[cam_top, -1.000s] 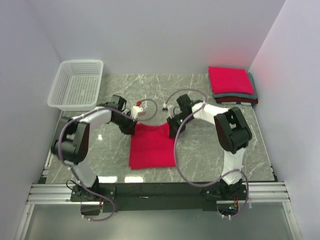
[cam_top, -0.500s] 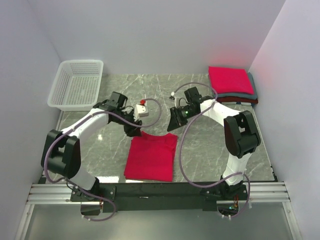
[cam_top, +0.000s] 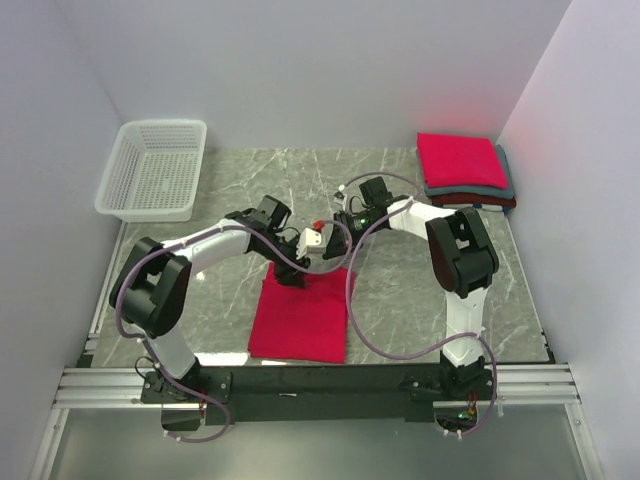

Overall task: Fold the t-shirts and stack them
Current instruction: Fold the tshirt

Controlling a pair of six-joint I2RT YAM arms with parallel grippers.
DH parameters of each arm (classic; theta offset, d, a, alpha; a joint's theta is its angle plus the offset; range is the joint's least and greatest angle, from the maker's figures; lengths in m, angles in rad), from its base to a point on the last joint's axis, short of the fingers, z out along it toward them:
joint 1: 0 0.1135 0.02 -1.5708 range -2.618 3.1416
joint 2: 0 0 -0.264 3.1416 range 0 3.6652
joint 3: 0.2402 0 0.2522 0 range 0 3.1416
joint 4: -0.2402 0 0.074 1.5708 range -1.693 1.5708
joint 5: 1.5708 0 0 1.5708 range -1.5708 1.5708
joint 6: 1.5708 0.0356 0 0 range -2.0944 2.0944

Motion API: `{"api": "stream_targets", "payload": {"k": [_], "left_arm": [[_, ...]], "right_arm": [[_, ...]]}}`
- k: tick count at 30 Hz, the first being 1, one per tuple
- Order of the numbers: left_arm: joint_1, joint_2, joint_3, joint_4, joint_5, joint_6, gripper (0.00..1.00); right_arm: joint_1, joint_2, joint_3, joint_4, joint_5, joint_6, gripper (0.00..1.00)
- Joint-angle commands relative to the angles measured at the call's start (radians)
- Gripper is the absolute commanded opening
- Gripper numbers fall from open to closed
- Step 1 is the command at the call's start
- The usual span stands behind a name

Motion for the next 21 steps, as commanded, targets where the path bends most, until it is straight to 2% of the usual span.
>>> {"api": "stream_targets", "payload": {"k": [1, 7, 10, 15, 18, 19, 21], "left_arm": [[-0.025, 0.004, -0.005, 0.066, -0.009, 0.009, 0.5], [-0.061, 0.047, -0.004, 0.049, -0.026, 0.024, 0.43], [-0.068, 0.044, -0.011, 0.046, -0.032, 0.027, 0.33], [-0.084, 0.046, -0.023, 0.043, -0.058, 0.033, 0.37], [-0.093, 0.029, -0.042, 0.058, -0.071, 0.039, 0.26], [-0.094, 0.014, -0.052, 0.064, -0.072, 0.033, 0.15], [-0.103, -0.011, -0.068, 0.087, -0.086, 0.027, 0.08]], "right_arm": [[0.014, 0.001, -0.009, 0.083, -0.053, 0.06, 0.11], [0.022, 0.019, -0.011, 0.09, -0.068, 0.066, 0.1], [0.023, 0.021, -0.008, 0.087, -0.07, 0.063, 0.1], [0.032, 0.027, 0.0, 0.078, -0.074, 0.048, 0.1], [0.046, 0.035, 0.001, 0.083, -0.08, 0.052, 0.1], [0.051, 0.039, -0.003, 0.095, -0.085, 0.058, 0.1], [0.071, 0.045, -0.011, 0.107, -0.105, 0.067, 0.1]]}}
